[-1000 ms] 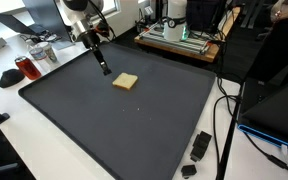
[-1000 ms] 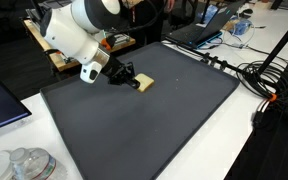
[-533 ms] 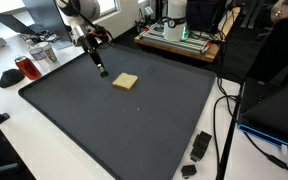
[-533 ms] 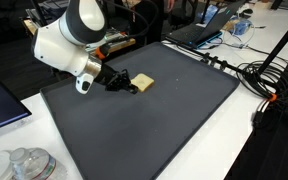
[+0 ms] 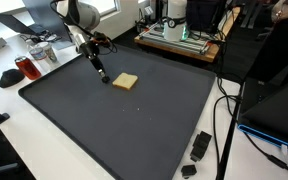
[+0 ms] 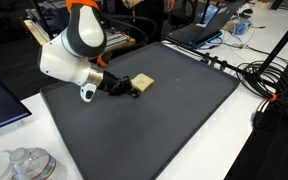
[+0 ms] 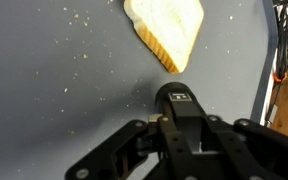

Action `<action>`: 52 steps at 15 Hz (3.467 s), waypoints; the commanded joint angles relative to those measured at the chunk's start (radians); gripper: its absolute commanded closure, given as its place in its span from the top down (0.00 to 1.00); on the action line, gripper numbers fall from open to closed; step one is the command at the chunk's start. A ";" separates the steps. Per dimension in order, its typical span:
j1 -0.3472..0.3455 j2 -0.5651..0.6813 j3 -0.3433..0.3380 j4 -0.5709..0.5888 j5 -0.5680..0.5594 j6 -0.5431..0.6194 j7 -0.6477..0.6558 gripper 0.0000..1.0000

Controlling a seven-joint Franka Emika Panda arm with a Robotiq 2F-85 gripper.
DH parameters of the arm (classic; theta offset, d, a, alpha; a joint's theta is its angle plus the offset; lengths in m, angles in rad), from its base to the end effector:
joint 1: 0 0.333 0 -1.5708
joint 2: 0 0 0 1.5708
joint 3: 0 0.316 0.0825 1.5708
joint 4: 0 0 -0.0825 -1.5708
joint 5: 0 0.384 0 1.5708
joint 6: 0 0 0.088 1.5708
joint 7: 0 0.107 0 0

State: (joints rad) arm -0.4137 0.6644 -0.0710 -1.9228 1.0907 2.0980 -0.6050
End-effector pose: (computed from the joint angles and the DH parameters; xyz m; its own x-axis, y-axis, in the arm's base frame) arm 0.5340 -0.2333 0.1248 0.8094 -0.5393 -0.2322 -0.5224 -0.4808 -0.7043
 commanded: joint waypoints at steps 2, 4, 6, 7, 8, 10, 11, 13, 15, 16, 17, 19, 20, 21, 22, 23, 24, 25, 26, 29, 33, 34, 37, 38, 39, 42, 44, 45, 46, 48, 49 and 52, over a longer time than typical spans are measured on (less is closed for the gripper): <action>-0.010 0.041 -0.016 0.040 0.059 -0.054 -0.034 0.05; -0.008 0.034 -0.024 0.029 0.072 -0.056 -0.044 0.05; -0.004 0.010 -0.032 0.001 0.082 -0.052 -0.061 0.05; -0.003 -0.004 -0.034 -0.015 0.088 -0.046 -0.074 0.05; 0.000 -0.026 -0.039 -0.037 0.089 -0.037 -0.088 0.05; 0.008 -0.055 -0.050 -0.066 0.088 -0.021 -0.105 0.05; 0.016 -0.078 -0.057 -0.090 0.085 -0.010 -0.111 0.05; 0.027 -0.119 -0.068 -0.129 0.080 0.006 -0.120 0.05; 0.036 -0.163 -0.075 -0.167 0.083 0.020 -0.125 0.05; 0.042 -0.186 -0.078 -0.186 0.086 0.030 -0.125 0.05; 0.053 -0.212 -0.081 -0.210 0.086 0.050 -0.119 0.05; 0.081 -0.270 -0.083 -0.272 0.102 0.131 -0.116 0.05; 0.090 -0.296 -0.080 -0.299 0.113 0.161 -0.123 0.05; 0.103 -0.324 -0.076 -0.330 0.132 0.199 -0.131 0.05; 0.115 -0.349 -0.074 -0.354 0.145 0.225 -0.133 0.05; 0.130 -0.377 -0.073 -0.379 0.151 0.251 -0.131 0.05; 0.145 -0.408 -0.072 -0.405 0.155 0.272 -0.127 0.05; 0.160 -0.435 -0.073 -0.428 0.154 0.296 -0.119 0.05; 0.174 -0.462 -0.072 -0.450 0.152 0.322 -0.112 0.05; 0.210 -0.542 -0.066 -0.513 0.145 0.398 -0.110 0.05; 0.256 -0.664 -0.048 -0.612 0.113 0.470 -0.142 0.05; 0.266 -0.691 -0.043 -0.632 0.111 0.473 -0.147 0.05; 0.303 -0.778 -0.020 -0.692 0.105 0.495 -0.174 0.05; 0.315 -0.802 -0.010 -0.708 0.090 0.501 -0.166 0.05; 0.326 -0.821 0.000 -0.719 0.069 0.500 -0.151 0.05; 0.362 -0.856 0.045 -0.742 -0.040 0.538 -0.078 0.05; 0.381 -0.861 0.076 -0.747 -0.160 0.573 0.010 0.05; 0.390 -0.855 0.094 -0.748 -0.236 0.601 0.070 0.05; 0.372 -0.846 0.134 -0.746 -0.312 0.618 0.132 0.05; 0.335 -0.805 0.207 -0.739 -0.489 0.655 0.273 0.05; 0.280 -0.773 0.270 -0.736 -0.576 0.662 0.346 0.05; 0.316 -0.734 0.209 -0.659 -0.824 0.463 0.498 0.05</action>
State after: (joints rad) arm -0.1405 -0.1141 0.2133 -2.6527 0.4598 2.7167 -0.2264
